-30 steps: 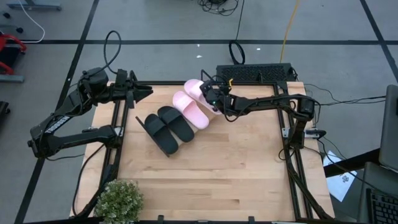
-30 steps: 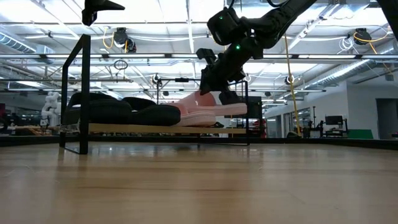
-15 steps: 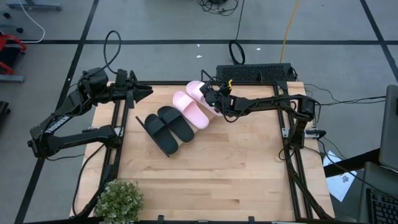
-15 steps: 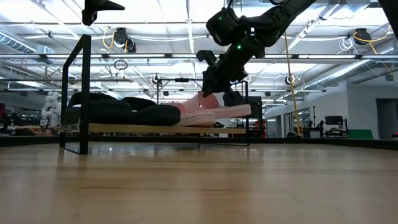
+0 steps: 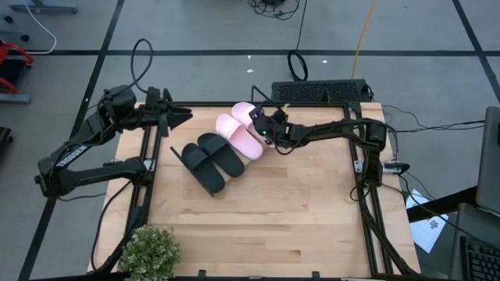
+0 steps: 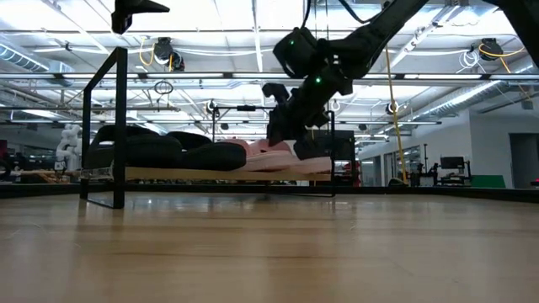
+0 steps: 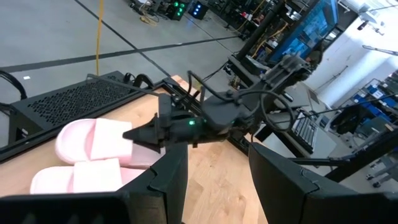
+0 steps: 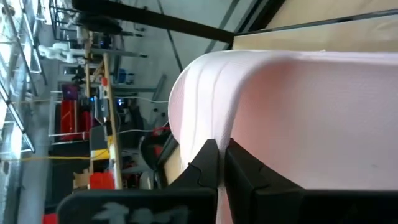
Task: Pick and place slides into the shelf
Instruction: Put the pink slide on the shelf
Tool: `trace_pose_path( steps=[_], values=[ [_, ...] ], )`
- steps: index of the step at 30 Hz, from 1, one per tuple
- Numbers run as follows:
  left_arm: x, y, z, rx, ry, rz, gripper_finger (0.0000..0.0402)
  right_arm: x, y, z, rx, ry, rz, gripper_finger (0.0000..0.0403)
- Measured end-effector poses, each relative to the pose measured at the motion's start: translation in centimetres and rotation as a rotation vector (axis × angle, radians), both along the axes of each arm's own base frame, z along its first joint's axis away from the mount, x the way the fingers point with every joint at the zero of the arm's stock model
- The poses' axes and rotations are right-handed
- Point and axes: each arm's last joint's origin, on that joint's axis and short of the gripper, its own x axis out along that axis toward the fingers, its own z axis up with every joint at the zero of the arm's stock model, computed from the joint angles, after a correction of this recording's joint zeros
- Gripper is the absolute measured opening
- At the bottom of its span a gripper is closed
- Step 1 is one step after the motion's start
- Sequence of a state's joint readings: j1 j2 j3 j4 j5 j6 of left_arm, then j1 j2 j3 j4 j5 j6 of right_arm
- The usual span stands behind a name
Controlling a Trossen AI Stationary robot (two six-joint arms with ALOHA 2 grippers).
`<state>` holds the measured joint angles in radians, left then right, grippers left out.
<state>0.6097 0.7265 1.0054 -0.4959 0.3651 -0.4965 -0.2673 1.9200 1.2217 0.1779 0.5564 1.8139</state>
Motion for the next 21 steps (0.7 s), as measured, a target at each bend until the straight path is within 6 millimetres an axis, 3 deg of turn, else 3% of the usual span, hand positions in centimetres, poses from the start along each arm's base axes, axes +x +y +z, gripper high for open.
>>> trace_pose_path(
  steps=[8, 16, 21],
  values=[
    [0.4, -0.1, -0.1, 0.002, 0.012, -0.003, 0.0165, 0.3, -0.3, 0.5, -0.035, -0.032, -0.003, 0.0],
    [1.4, 0.0, -0.5, -0.021, 0.039, -0.032, 0.0165, 1.3, -1.1, 2.8, -0.118, -0.024, 0.043, 0.0],
    [1.7, 0.0, -0.7, -0.025, 0.049, -0.045, 0.0165, 1.2, -1.5, 2.8, -0.089, -0.047, 0.034, 0.0]
  ],
)
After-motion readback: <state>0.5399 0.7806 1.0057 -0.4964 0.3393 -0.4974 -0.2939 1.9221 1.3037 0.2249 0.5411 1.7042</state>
